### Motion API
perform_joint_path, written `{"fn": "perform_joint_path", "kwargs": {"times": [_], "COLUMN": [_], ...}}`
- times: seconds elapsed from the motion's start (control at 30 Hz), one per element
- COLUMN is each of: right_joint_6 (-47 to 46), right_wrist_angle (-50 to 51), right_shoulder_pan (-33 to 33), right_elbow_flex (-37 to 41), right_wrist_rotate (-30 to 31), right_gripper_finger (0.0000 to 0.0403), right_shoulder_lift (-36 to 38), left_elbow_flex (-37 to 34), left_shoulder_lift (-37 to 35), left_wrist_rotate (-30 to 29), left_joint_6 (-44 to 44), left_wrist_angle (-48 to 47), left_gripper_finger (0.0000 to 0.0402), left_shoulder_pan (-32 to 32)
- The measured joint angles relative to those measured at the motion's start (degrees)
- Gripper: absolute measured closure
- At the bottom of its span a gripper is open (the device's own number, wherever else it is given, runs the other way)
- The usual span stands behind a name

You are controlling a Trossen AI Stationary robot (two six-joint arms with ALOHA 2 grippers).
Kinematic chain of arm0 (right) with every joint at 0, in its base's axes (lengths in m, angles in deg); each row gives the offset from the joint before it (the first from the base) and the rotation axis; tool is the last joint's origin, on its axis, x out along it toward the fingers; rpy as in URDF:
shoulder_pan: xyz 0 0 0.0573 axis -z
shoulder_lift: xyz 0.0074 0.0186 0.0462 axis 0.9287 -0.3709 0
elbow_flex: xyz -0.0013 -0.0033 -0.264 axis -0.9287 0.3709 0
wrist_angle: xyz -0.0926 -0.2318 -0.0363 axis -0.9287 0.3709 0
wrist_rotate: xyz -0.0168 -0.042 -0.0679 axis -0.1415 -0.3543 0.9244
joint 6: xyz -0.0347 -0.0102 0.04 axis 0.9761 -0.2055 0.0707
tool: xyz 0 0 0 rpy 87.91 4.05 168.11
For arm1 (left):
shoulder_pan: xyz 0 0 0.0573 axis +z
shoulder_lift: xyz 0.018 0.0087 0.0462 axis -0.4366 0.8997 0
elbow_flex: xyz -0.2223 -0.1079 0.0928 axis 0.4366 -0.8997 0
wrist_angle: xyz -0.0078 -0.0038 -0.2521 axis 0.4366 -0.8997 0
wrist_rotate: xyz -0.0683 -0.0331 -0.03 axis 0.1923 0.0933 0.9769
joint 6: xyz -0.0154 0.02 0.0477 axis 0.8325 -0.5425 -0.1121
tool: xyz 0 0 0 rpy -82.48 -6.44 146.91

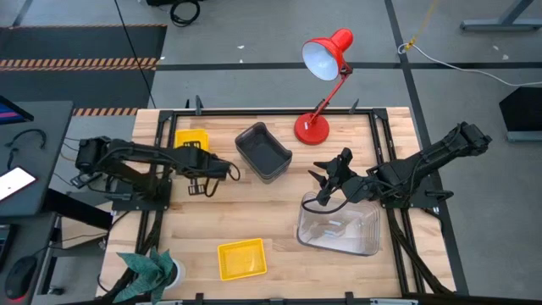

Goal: Stack baskets by color
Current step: Stack the middle yellow bin on the top yellow bin

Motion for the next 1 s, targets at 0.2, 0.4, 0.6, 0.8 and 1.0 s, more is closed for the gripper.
{"fn": "perform_joint_path", "kwargs": {"times": [0.2,0.4,0.6,0.8,1.0], "right_joint_6": [0.0,0.0,0.4,0.5,0.9], "right_wrist_angle": [0.0,0.0,-0.4,-0.4,-0.4], "right_shoulder_pan": [0.0,0.0,0.1,0.1,0.1], "right_elbow_flex": [0.0,0.0,0.0,0.0,0.0], "right_wrist_rotate": [0.0,0.1,0.0,0.0,0.0], "right_gripper_finger": [0.026,0.026,0.026,0.026,0.026], "right_shoulder_lift": [0.0,0.0,0.0,0.0,0.0], "left_elbow_flex": [-4.2,-4.6,-4.6,-4.6,-4.6], "left_shoulder_lift": [0.0,0.0,0.0,0.0,0.0], "left_wrist_rotate": [0.4,2.1,8.9,15.0,17.4], "left_joint_6": [-4.7,-7.4,-10.5,-10.4,-4.9], "left_wrist_angle": [4.3,6.0,11.5,14.0,15.5], "left_gripper_finger": [0.0389,0.0389,0.0388,0.0388,0.0386], "left_shoulder_pan": [4.3,5.2,6.7,7.0,3.5]}}
